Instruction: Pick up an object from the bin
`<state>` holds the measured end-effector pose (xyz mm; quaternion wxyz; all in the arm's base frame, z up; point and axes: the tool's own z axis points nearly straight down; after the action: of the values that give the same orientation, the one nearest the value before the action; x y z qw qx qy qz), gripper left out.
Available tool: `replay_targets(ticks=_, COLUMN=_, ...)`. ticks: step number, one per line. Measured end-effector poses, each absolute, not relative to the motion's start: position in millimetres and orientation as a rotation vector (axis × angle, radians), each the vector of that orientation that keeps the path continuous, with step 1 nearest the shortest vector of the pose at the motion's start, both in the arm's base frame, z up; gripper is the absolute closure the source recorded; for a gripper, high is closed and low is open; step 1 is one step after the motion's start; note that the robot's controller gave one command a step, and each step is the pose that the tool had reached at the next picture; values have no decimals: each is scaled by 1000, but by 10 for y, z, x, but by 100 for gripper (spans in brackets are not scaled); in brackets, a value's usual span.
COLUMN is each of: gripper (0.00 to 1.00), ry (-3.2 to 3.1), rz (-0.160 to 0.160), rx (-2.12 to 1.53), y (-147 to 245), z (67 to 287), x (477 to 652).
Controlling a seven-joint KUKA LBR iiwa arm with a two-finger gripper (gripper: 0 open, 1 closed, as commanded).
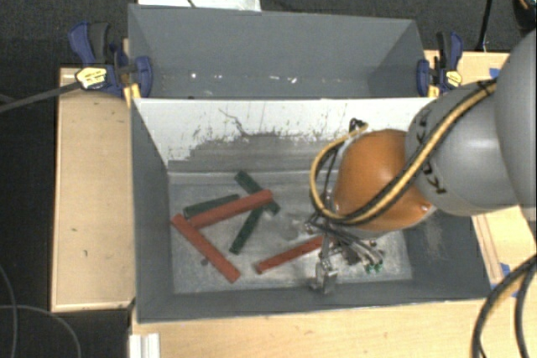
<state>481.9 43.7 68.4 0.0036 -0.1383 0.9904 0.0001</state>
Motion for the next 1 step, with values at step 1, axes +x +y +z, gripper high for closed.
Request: replay_targets(ticks=1, gripper=0, ry=3104, rz=1, rx=-425, y=441, z=671, x=4852)
